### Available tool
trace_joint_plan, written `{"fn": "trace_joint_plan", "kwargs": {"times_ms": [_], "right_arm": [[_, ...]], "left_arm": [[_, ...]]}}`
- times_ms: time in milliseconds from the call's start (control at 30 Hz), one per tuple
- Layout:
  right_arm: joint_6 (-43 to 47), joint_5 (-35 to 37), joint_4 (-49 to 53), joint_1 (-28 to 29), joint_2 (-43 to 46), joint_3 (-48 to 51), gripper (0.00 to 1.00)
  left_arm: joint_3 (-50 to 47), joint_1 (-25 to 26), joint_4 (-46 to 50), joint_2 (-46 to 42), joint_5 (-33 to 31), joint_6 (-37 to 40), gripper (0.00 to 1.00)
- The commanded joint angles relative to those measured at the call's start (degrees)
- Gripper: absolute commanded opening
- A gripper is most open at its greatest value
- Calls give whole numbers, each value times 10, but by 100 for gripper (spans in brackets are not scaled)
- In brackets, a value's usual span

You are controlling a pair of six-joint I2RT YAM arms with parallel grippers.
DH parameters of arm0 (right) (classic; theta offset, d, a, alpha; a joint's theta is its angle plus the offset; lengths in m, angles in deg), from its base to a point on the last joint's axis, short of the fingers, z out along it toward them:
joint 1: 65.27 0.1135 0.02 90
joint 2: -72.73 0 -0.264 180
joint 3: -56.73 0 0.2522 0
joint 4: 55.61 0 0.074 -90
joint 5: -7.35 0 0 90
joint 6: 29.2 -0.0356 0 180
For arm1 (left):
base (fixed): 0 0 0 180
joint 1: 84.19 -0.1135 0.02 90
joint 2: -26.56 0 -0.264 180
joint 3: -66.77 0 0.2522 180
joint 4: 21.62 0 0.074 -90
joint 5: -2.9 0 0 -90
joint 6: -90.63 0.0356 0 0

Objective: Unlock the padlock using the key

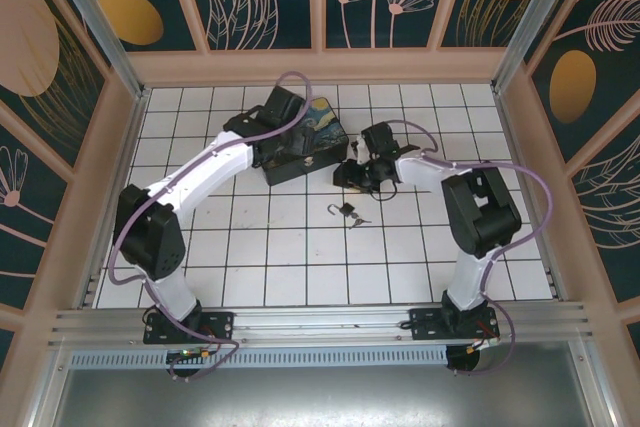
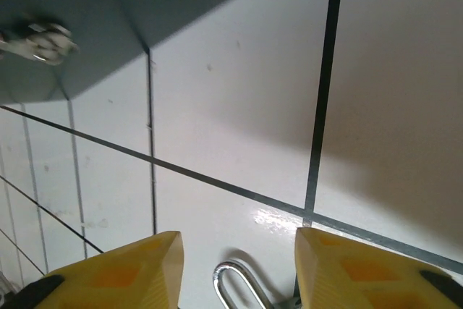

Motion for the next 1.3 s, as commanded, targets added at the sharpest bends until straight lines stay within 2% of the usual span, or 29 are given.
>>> {"fn": "trace_joint_plan", "kwargs": {"times_ms": [0,133,200,300,367,567,733,967,1067,1167,1267], "right_arm": [[32,13,-3,-29,42,-39,48],[58,11,-22,-64,32,-80,57],[71,1,-28,-81,-2,-115,65],[93,1,-8,-91,-69,-192,66],[98,-1,-4,-92,-107,-238,66],[85,-33,-13,-93,-182,-304,61],[82,-45,-22,-74,-179,-285,57],[67,-41,-38,-45,-115,-187,49],[61,-20,-38,-32,-74,-139,49],[51,0,-30,-27,-36,-94,50],[56,28,-23,-31,1,-53,58]], "left_arm": [[-41,-56,-32,-24,18,-82,79],[-119,-124,-94,-57,85,-140,88],[-145,-151,-126,-50,118,-162,91],[-168,-183,-184,-23,184,-190,89],[-165,-194,-207,7,205,-194,87],[-120,-197,-246,70,284,-159,82],[-85,-192,-231,93,324,-116,81],[-58,-153,-202,114,314,-78,79],[-63,-146,-194,107,299,-82,78],[-85,-146,-202,87,325,-91,78],[-108,-146,-193,53,321,-98,82]]}}
